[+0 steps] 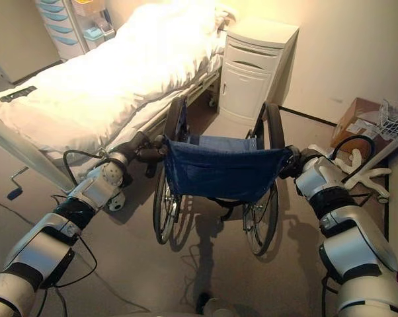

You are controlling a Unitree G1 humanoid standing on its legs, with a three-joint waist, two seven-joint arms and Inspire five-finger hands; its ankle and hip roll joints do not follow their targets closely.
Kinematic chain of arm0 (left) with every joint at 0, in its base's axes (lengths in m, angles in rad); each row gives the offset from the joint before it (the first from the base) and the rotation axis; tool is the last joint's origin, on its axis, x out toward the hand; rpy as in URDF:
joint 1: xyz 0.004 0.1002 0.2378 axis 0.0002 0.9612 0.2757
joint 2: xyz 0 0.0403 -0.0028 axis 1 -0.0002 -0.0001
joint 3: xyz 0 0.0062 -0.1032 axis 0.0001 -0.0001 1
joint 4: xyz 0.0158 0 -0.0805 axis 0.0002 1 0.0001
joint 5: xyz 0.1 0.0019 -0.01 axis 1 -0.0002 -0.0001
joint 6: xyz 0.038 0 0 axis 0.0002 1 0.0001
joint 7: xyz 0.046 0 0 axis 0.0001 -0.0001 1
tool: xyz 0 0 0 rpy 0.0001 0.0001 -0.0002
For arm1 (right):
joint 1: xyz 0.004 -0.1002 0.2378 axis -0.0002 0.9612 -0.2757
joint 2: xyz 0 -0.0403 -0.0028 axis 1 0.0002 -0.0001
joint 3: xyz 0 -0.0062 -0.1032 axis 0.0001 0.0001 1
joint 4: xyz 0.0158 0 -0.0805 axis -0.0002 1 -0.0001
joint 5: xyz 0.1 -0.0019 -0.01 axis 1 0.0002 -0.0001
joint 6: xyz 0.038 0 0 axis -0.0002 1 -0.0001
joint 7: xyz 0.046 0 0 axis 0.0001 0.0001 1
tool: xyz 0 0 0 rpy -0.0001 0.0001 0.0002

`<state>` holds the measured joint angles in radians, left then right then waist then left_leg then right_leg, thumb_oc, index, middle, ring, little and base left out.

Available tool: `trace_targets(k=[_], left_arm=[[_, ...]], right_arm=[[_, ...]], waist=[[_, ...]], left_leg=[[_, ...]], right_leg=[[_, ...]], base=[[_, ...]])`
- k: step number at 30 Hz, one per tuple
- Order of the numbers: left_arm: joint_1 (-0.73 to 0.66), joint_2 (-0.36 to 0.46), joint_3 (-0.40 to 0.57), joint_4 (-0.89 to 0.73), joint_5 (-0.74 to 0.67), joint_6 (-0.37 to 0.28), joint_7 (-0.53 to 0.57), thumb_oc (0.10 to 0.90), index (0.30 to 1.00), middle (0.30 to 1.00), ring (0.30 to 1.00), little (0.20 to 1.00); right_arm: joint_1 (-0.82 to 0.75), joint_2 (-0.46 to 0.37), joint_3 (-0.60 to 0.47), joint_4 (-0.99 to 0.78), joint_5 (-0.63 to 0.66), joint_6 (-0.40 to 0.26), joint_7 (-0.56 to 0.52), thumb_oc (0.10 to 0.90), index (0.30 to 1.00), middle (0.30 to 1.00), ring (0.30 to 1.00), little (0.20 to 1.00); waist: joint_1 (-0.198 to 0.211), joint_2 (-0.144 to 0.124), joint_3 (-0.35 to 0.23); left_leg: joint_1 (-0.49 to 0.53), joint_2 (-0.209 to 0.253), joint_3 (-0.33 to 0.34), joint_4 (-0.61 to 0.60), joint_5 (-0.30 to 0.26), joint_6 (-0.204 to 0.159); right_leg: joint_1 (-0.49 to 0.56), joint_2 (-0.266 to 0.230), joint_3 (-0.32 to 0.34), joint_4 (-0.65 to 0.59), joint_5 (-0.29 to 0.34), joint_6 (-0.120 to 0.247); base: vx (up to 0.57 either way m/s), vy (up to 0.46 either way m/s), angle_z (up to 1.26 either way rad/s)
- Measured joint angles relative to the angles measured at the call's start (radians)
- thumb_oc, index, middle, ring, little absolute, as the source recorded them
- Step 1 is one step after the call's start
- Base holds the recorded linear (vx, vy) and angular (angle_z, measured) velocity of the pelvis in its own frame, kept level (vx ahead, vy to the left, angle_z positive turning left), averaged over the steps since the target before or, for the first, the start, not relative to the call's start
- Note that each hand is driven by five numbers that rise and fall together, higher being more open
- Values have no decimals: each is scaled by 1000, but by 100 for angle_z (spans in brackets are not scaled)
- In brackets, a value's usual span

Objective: Push the wheelchair next to the bed

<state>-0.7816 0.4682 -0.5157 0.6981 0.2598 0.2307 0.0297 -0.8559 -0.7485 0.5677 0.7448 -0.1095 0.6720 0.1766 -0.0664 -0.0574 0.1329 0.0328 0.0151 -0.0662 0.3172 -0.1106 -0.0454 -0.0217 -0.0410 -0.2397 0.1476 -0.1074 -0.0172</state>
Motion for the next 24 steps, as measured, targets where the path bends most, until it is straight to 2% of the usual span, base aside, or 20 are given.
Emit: trace_targets(k=[2, 4, 6, 7, 8, 10, 11, 12, 13, 14, 15, 16, 17, 18, 19, 20, 21, 23, 24], left_arm=[[9, 1, 4, 6, 1, -4, -1, 400, 300, 300, 300, 300], [35, 2, 6, -6, 1, -7, -3, 400, 300, 300, 300, 300], [41, 0, 9, -26, 1, -8, -4, 400, 300, 300, 300, 300], [57, 2, 11, -42, 1, -8, -15, 400, 300, 300, 300, 300], [81, 4, 17, -63, 1, -8, -23, 400, 300, 300, 300, 300], [114, 17, 34, -95, 0, -9, -52, 400, 300, 300, 300, 300], [119, 28, 42, -105, 0, -9, -64, 400, 300, 300, 300, 300], [119, 47, 43, -117, -1, -9, -88, 400, 300, 300, 300, 300], [120, 55, 43, -123, -1, -9, -95, 400, 300, 300, 300, 300], [117, 61, 50, -121, -6, -12, -111, 400, 300, 300, 300, 300], [106, 60, 47, -102, -24, -18, -117, 400, 300, 300, 300, 300], [96, 53, 46, -69, -41, -22, -128, 400, 300, 300, 300, 300], [90, 54, 47, -60, -45, -26, -125, 400, 300, 300, 300, 300], [68, 66, 53, -65, -46, -23, -114, 400, 300, 300, 300, 300], [62, 90, 55, -78, -52, -23, -105, 400, 300, 300, 300, 300], [47, 101, 52, -76, -58, -18, -96, 400, 300, 300, 300, 300], [31, 104, 43, -59, -58, -8, -89, 400, 300, 300, 300, 300], [32, 115, 41, -49, -60, 2, -59, 400, 300, 300, 300, 300], [32, 116, 43, -46, -62, 3, -45, 400, 300, 300, 300, 300]], right_arm=[[0, 7, 7, 0, 0, 0, -6, 400, 300, 300, 300, 300], [3, 13, 25, 8, 0, 0, -16, 400, 300, 300, 300, 300], [3, 12, 30, 19, 0, 1, -25, 400, 300, 300, 300, 300], [3, 7, 30, 22, 0, 0, -25, 400, 300, 300, 300, 300], [5, 5, 31, 23, -1, 0, -25, 400, 300, 300, 300, 300], [5, -1, 35, 14, 0, -6, -25, 400, 300, 300, 300, 300], [6, 0, 34, 13, 0, -12, -24, 400, 300, 300, 300, 300], [11, 7, 34, 12, 0, -15, -20, 400, 300, 300, 300, 300], [14, 11, 33, 11, 1, -15, -20, 400, 300, 300, 300, 300], [21, 12, 31, 7, 1, -16, -16, 400, 300, 300, 300, 300], [26, 14, 31, 9, 1, -16, -14, 400, 300, 300, 300, 300], [40, 19, 24, 11, 0, -18, -11, 400, 300, 300, 300, 300], [46, 24, 24, 12, 0, -21, -9, 400, 300, 300, 300, 300], [63, 37, -3, 6, 1, -24, -9, 400, 300, 300, 300, 300], [64, 58, -15, 3, 2, -27, -9, 400, 300, 300, 300, 300], [61, 62, -23, -6, 4, -27, -9, 400, 300, 300, 300, 300], [52, 72, -30, -5, 4, -27, -10, 400, 300, 300, 300, 300], [18, 99, -31, 15, 2, -31, -15, 400, 300, 300, 300, 300], [8, 107, -30, 23, 2, -33, -16, 400, 300, 300, 300, 300]], waist=[[5, -2, 0], [7, 1, 1], [41, -8, 10], [73, 13, 18], [92, 47, 32], [123, 101, 30], [135, 107, 30], [151, 106, 30], [153, 108, 30], [151, 109, 30], [149, 105, 29], [150, 123, 13], [149, 96, 12], [145, 55, 12], [146, 17, 6], [139, 10, 6], [135, 10, 6], [147, 23, 6], [145, 23, 6]], left_leg=[[-17, -1, 12, 32, -13, -6], [-53, 0, 22, -13, -15, -13], [-104, -1, 43, -112, 3, -23], [-119, 21, 45, -184, 62, -59], [-145, 64, 40, -229, 110, -70], [-180, 119, 37, -250, 122, -89], [-190, 127, 31, -240, 122, -88], [-209, 122, 16, -191, 119, -83], [-214, 119, 16, -170, 116, -78], [-217, 103, 18, -114, 82, -24], [-221, 87, 18, -69, 68, -2], [-215, 59, 11, -49, 87, 10], [-214, 41, 24, -42, 89, 11], [-215, 22, 40, -67, 89, 12], [-206, 4, 52, -125, 89, 12], [-194, 0, 52, -164, 92, 16], [-173, -7, 61, -194, 102, 30], [-152, -19, 65, -214, 163, 89], [-146, -23, 63, -223, 165, 87]], right_leg=[[29, 0, 7, -42, 10, -9], [64, 4, 22, -77, 12, -11], [83, 2, 80, -103, 16, -4], [110, 11, 92, -134, 27, 3], [143, 29, 94, -150, 27, 11], [179, 40, 82, -158, 26, 20], [188, 34, 74, -159, 29, 18], [200, 14, 65, -161, 28, 43], [203, 9, 66, -158, 24, 50], [212, -12, 66, -138, 7, 77], [213, -29, 65, -121, -5, 95], [215, -38, 89, -84, -40, 109], [200, -54, 121, -59, -56, 97], [145, -93, 126, 52, -93, 75], [81, -120, 116, 128, -91, 66], [63, -125, 116, 160, -79, 79], [70, -136, 116, 163, -41, 93], [95, -143, 116, 135, -39, 108], [105, -143, 113, 112, -38, 109]], base=[[296, 127, -10], [433, 264, -10], [442, 272, -54], [600, 410, -108], [709, 514, -111], [483, 402, -116], [478, 466, -128], [429, 450, -88], [461, 501, -83], [343, 375, -47], [383, 434, -55], [258, 336, -47], [233, 381, -45], [140, 301, -44], [210, 408, -42], [192, 323, -48], [167, 254, -43], [121, 93, -71], [170, 78, -62]])
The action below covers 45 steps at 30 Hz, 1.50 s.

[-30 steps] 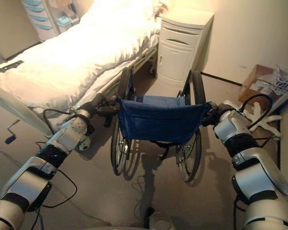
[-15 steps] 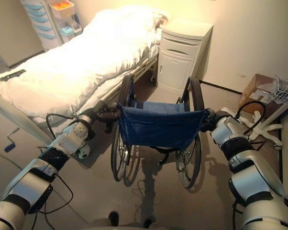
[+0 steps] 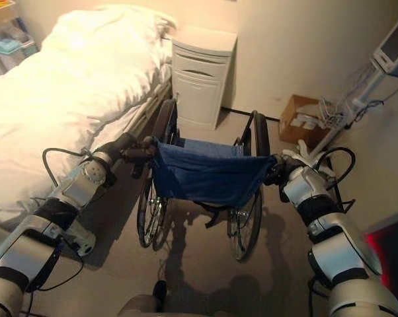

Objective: Push the wheelchair next to the bed

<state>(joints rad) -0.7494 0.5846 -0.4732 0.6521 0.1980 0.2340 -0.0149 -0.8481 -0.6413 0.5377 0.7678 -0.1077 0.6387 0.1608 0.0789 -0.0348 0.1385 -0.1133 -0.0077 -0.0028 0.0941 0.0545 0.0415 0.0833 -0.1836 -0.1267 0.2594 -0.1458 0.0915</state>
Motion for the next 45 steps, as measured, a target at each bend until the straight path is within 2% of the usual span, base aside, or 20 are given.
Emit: trace_targets(k=[1, 4, 5, 6, 7, 8, 9, 13, 17, 19, 29, 30, 31, 36, 40, 43, 45], left_arm=[[-8, 2, 2, 3, -1, 2, 19, 400, 300, 300, 300, 300], [-8, 21, 13, -21, -5, 22, 44, 400, 300, 300, 300, 300], [-6, 23, 23, -33, -4, 27, 48, 400, 300, 300, 300, 300], [7, 34, 30, -55, -5, 44, 51, 400, 300, 300, 300, 300], [24, 40, 51, -76, -4, 48, 51, 400, 300, 300, 300, 300], [34, 40, 56, -88, -5, 50, 53, 400, 300, 300, 300, 300], [45, 39, 67, -103, -4, 56, 61, 400, 300, 300, 300, 300], [48, 14, 64, -102, -4, 63, 68, 400, 300, 300, 300, 300], [48, -10, 68, -105, -3, 62, 73, 400, 300, 300, 300, 300], [49, -20, 70, -102, 4, 63, 73, 400, 300, 300, 300, 300], [66, -32, 72, -106, 35, 59, 74, 400, 300, 300, 300, 300], [67, -32, 73, -108, 36, 58, 74, 400, 300, 300, 300, 300], [77, -32, 77, -115, 41, 56, 74, 800, 900, 900, 900, 900], [94, -32, 100, -131, 32, 55, 72, 800, 900, 900, 900, 900], [130, -32, 171, -134, -42, 55, 63, 800, 900, 900, 900, 900], [180, -33, 237, -135, -209, 55, 38, 800, 900, 900, 900, 900], [197, -34, 266, -140, -269, 55, 20, 800, 900, 900, 900, 900]], right_arm=[[-22, 7, -1, 12, 0, 0, 0, 400, 300, 300, 300, 300], [-81, 26, 7, 43, 1, -12, -1, 400, 300, 300, 300, 300], [-90, 27, 18, 44, 1, -12, -1, 400, 300, 300, 300, 300], [-105, 30, 23, 47, 1, -13, -1, 400, 300, 300, 300, 300], [-116, 35, 27, 52, 1, -13, -1, 400, 300, 300, 300, 300], [-120, 36, 28, 52, 1, -13, -1, 400, 300, 300, 300, 300], [-130, 36, 29, 56, 0, -19, -1, 400, 300, 300, 300, 300], [-146, 31, 35, 121, 0, -64, -5, 400, 300, 300, 300, 300], [-146, 16, 35, 165, 0, -122, -14, 400, 300, 300, 300, 300], [-146, 16, 36, 176, 0, -131, -17, 400, 300, 300, 300, 300], [-147, 16, 39, 220, 0, -176, -25, 400, 300, 300, 300, 300], [-147, 16, 40, 221, 0, -176, -25, 690, 735, 735, 735, 735], [-147, 16, 43, 222, 0, -176, -25, 800, 900, 900, 900, 900], [-144, 11, 46, 218, 19, -189, -33, 800, 900, 900, 900, 900], [-136, 0, 29, 179, 88, -189, -26, 800, 900, 900, 900, 900], [-120, -32, 22, 118, 137, -182, 9, 800, 900, 900, 900, 900], [-119, -49, 23, 91, 167, -158, 24, 800, 900, 900, 900, 900]], waist=[[1, -1, 0], [17, -5, -1], [18, -8, -3], [22, -1, 1], [37, -11, -3], [50, -16, -5], [68, -19, -7], [72, -16, -10], [76, -19, -11], [76, -18, -11], [94, -16, -10], [96, -16, -10], [99, -15, -10], [97, -7, -10], [76, 4, -11], [67, 19, -11], [66, 23, -10]], left_leg=[[11, -15, -37, -15, 8, -5], [35, -32, -64, -88, 45, -9], [36, -32, -60, -99, 49, -10], [39, -23, -46, -116, 57, -18], [44, -19, -22, -133, 61, -24], [45, -20, -10, -138, 61, -24], [39, -20, 9, -138, 60, -26], [40, -7, 71, -135, 51, -20], [46, -12, 67, -132, 55, -24], [51, -12, 64, -132, 56, -23], [56, -6, 57, -129, 48, -34], [56, -5, 58, -128, 48, -34], [55, -3, 59, -125, 47, -35], [54, 3, 62, -123, 46, -36], [55, 5, 63, -122, 50, -32], [60, 4, 64, -122, 51, -33], [62, 5, 64, -124, 52, -34]], right_leg=[[12, 5, -6, -37, 4, 4], [46, 14, -69, -166, 32, 49], [48, 13, -92, -176, 35, 55], [47, 15, -143, -184, 34, 56], [63, 15, -197, -229, 40, 67], [69, 16, -209, -252, 38, 69], [77, 19, -218, -285, 46, 86], [104, 23, -244, -288, 31, 79], [113, 22, -249, -278, 25, 81], [120, 23, -268, -273, 23, 77], [127, 30, -273, -277, 12, 72], [127, 31, -273, -277, 12, 72], [127, 32, -272, -277, 12, 72], [125, 37, -272, -276, 11, 70], [121, 38, -271, -274, 10, 69], [122, 37, -270, -273, 11, 70], [123, 39, -268, -273, 11, 69]], base=[[170, 59, -39], [68, 27, -36], [4, 23, -19], [-6, 10, -21], [5, 17, -31], [34, 15, -43], [72, 10, -26], [99, 0, 12], [99, -42, 13], [80, -54, 10], [21, -68, 0], [1, -42, -3], [-14, -38, -3], [-15, -17, -1], [-64, 8, -2], [-49, 20, -1], [0, 0, 0]])
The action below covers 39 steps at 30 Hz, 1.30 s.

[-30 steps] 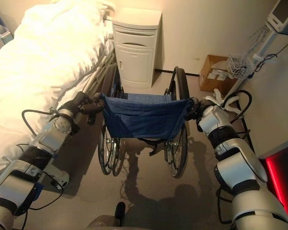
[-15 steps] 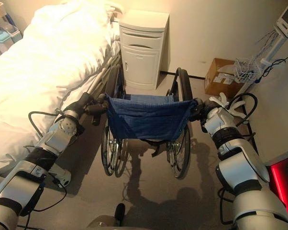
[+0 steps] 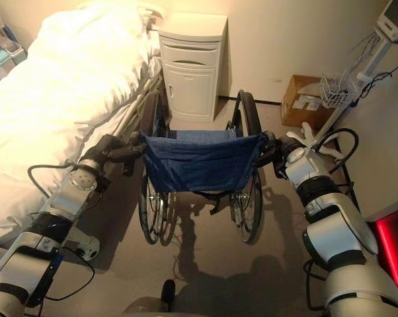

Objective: Push the wheelchair next to the bed

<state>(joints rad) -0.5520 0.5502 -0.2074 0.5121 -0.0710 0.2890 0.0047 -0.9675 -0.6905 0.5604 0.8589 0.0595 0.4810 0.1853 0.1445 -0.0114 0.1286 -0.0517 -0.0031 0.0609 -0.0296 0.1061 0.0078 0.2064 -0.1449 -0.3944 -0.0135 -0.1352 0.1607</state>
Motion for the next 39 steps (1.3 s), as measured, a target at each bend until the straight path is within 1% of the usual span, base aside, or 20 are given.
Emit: trace_targets(k=[1, 2, 3, 6, 8, 12, 15, 18, 24, 25, 26, 27, 29, 31, 32, 33, 35, 36, 37, 39], left_arm=[[15, 0, 8, -1, -50, 0, -20, 800, 900, 900, 900, 900], [23, 1, 23, -2, -67, 0, -33, 800, 900, 900, 900, 900], [26, 2, 28, -2, -87, 0, -48, 800, 900, 900, 900, 900], [29, 5, 35, -2, -116, 1, -74, 800, 900, 900, 900, 900], [33, 7, 37, 0, -143, 5, -84, 800, 900, 900, 900, 900], [38, 12, 40, 1, -188, 9, -91, 800, 900, 900, 900, 900], [44, 12, 50, 9, -264, 8, -94, 800, 900, 900, 900, 900], [46, 13, 61, 23, -330, 4, -104, 800, 900, 900, 900, 900], [52, 14, 94, 77, -475, -25, -142, 800, 900, 900, 900, 900], [66, 14, 101, 79, -515, -38, -147, 800, 900, 900, 900, 900], [84, 14, 116, 81, -562, -48, -156, 800, 900, 900, 900, 900], [92, 14, 122, 83, -582, -51, -162, 800, 900, 900, 900, 900], [140, 14, 166, 108, -695, -64, -190, 800, 900, 900, 900, 900], [166, 10, 174, 122, -807, -72, -240, 800, 900, 900, 900, 900], [187, 5, 175, 129, -884, -75, -276, 800, 900, 900, 900, 900], [196, 1, 176, 133, -917, -77, -291, 800, 900, 900, 900, 900], [220, -5, 178, 154, -981, -85, -352, 800, 900, 900, 900, 900], [226, -4, 178, 158, -988, -85, -360, 800, 900, 900, 900, 900], [234, -6, 186, 172, -1006, -82, -391, 800, 900, 900, 900, 900], [243, -6, 196, 200, -1031, -77, -437, 800, 900, 900, 900, 900]], right_arm=[[2, -10, -1, -12, 30, 17, 5, 800, 900, 900, 900, 900], [2, -19, -3, -16, 34, 24, 6, 800, 900, 900, 900, 900], [2, -18, -2, -35, 55, 51, 6, 800, 900, 900, 900, 900], [2, -26, -7, -50, 121, 96, -6, 800, 900, 900, 900, 900], [2, -30, -7, -51, 164, 108, -19, 800, 900, 900, 900, 900], [2, -36, -8, -51, 246, 119, -52, 800, 900, 900, 900, 900], [2, -42, -9, -51, 305, 121, -65, 800, 900, 900, 900, 900], [2, -46, -9, -66, 315, 121, -68, 800, 900, 900, 900, 900], [5, -64, -9, -94, 381, 112, -72, 800, 900, 900, 900, 900], [14, -67, -9, -108, 391, 103, -72, 800, 900, 900, 900, 900], [24, -73, -12, -130, 398, 97, -72, 800, 900, 900, 900, 900], [32, -79, -21, -141, 423, 87, -71, 800, 900, 900, 900, 900], [47, -93, -64, -173, 467, 34, -68, 800, 900, 900, 900, 900], [55, -102, -101, -192, 507, -12, -65, 800, 900, 900, 900, 900], [56, -110, -125, -207, 534, -41, -62, 800, 900, 900, 900, 900], [56, -121, -130, -212, 548, -58, -60, 800, 900, 900, 900, 900], [63, -148, -173, -224, 623, -92, -50, 800, 900, 900, 900, 900], [64, -155, -179, -227, 629, -96, -50, 800, 900, 900, 900, 900], [82, -167, -221, -235, 676, -100, -47, 800, 900, 900, 900, 900], [93, -184, -242, -235, 741, -111, -46, 800, 900, 900, 900, 900]], waist=[[1, 4, 0], [0, 5, 0], [0, 7, 0], [1, 7, 0], [2, 5, 2], [-1, 1, 4], [-4, -12, 12], [-12, -20, 21], [-25, -23, 32], [-28, -25, 33], [-42, -28, 35], [-43, -28, 35], [-51, -30, 37], [-54, -32, 38], [-64, -33, 38], [-67, -34, 39], [-70, -38, 41], [-72, -39, 42], [-72, -39, 42], [-73, -43, 44]], left_leg=[[2, 0, 0, -3, 1, -1], [6, 0, 0, -4, 1, -1], [8, 0, 0, -8, 1, -1], [13, 0, 0, -12, 1, -1], [16, -1, 0, -14, 1, -1], [21, 0, 0, -19, 2, -2], [22, 0, 0, -19, 2, -2], [22, 0, 1, -20, 2, -2], [23, 0, 7, -21, 2, -2], [25, 0, 9, -23, 2, -2], [28, 0, 12, -27, 2, -2], [28, 0, 12, -29, 2, -2], [35, 1, 25, -39, 2, -2], [42, 1, 28, -46, 2, -2], [43, 2, 29, -50, 2, -2], [44, 1, 29, -50, 2, -2], [51, 1, 32, -51, 2, -1], [53, 2, 32, -51, 2, -1], [58, 3, 33, -56, 2, -1], [68, 3, 40, -58, 0, 1]], right_leg=[[1, 1, -1, 0, 0, 0], [5, 1, -1, 0, -1, -1], [5, 1, -1, 0, -1, -1], [7, 0, 0, 0, -1, -1], [10, 0, 0, 0, -1, -1], [11, 0, 1, 0, -1, -2], [12, 1, 1, -1, -1, -2], [12, 1, 1, -1, -1, -2], [11, 0, 5, 0, -1, -2], [11, -1, 6, 1, -1, -2], [10, -2, 7, 2, -1, -2], [10, -2, 7, 2, -1, -2], [2, -5, 14, 7, -1, -2], [1, -6, 29, 11, -1, -2], [-3, -6, 29, 16, -1, -2], [-3, -7, 29, 17, -1, -2], [-2, -9, 30, 24, -1, -2], [-2, -9, 31, 26, -1, -2], [-1, -9, 33, 33, -1, -2], [2, -10, 35, 34, -1, -2]], base=[[-4, 2, 3], [0, 0, 0], [0, 0, 0], [0, 0, 0], [0, 0, 0], [0, 0, 0], [0, 0, 0], [0, 0, 0], [-2, 0, -1], [0, 0, 0], [0, 0, 0], [0, 0, 0], [-16, -13, -15], [-4, -1, -13], [1, -4, -3], [0, 0, 0], [1, -12, -2], [0, 0, 0], [0, 0, 0], [-4, -21, -7]])
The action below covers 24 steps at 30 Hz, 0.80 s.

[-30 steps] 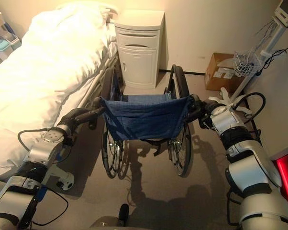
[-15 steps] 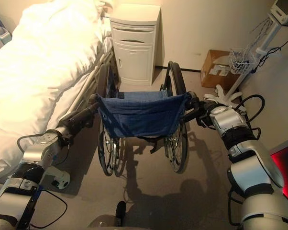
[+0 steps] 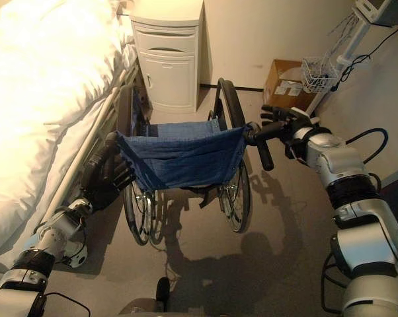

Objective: Push the wheelchair next to the bed

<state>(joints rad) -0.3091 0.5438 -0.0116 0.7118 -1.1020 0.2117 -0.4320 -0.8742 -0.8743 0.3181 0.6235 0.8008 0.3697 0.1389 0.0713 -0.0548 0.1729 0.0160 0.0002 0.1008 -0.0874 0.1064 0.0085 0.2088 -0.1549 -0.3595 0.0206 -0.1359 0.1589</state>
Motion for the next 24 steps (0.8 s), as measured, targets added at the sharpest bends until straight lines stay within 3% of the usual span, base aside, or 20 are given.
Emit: trace_targets(k=[4, 9, 17, 19, 21, 24], left_arm=[[24, -25, 68, 70, -107, 44, -70, 800, 900, 900, 900, 900], [162, -36, 100, 221, -126, 102, -59, 800, 900, 900, 900, 900], [276, -183, 185, 291, -172, 111, -35, 800, 900, 900, 900, 900], [279, -214, 213, 317, -249, 111, -34, 800, 900, 900, 900, 900], [294, -274, 276, 322, -436, 117, -29, 800, 900, 900, 900, 900], [305, -320, 304, 324, -509, 122, -8, 800, 900, 900, 900, 900]], right_arm=[[58, -38, -77, 0, 108, -8, 6, 800, 900, 900, 900, 900], [141, -50, -178, -1, 118, -7, 7, 800, 900, 900, 900, 900], [427, -26, -357, 7, 114, 40, 82, 800, 900, 900, 900, 900], [488, 56, -420, 53, 114, 29, 95, 800, 900, 900, 900, 900], [575, 191, -476, 134, 114, 9, 118, 800, 900, 900, 900, 900], [700, 349, -513, 211, 115, -40, 139, 800, 900, 900, 900, 900]], waist=[[-10, -11, 5], [-47, -34, 17], [-45, -49, 19], [-52, -56, 15], [-52, -73, 3], [-52, -78, -5]], left_leg=[[6, 0, 17, -2, -3, 3], [5, 2, 32, -2, -3, 4], [5, 5, 48, -2, -6, 7], [8, 8, 52, -2, -5, 7], [7, 15, 69, -2, -6, 7], [7, 17, 72, -3, -7, 6]], right_leg=[[1, -1, 7, 0, 0, 0], [-7, -2, 27, -2, 0, 0], [-16, -2, 56, -2, 0, 0], [-14, 0, 58, -2, 0, 0], [-23, 4, 77, -4, 0, -1], [-22, 6, 79, -6, -1, -2]], base=[[-5, -24, -5], [-10, -35, -9], [-4, -40, -7], [2, -52, -9], [-4, -54, -19], [-4, -28, -5]])
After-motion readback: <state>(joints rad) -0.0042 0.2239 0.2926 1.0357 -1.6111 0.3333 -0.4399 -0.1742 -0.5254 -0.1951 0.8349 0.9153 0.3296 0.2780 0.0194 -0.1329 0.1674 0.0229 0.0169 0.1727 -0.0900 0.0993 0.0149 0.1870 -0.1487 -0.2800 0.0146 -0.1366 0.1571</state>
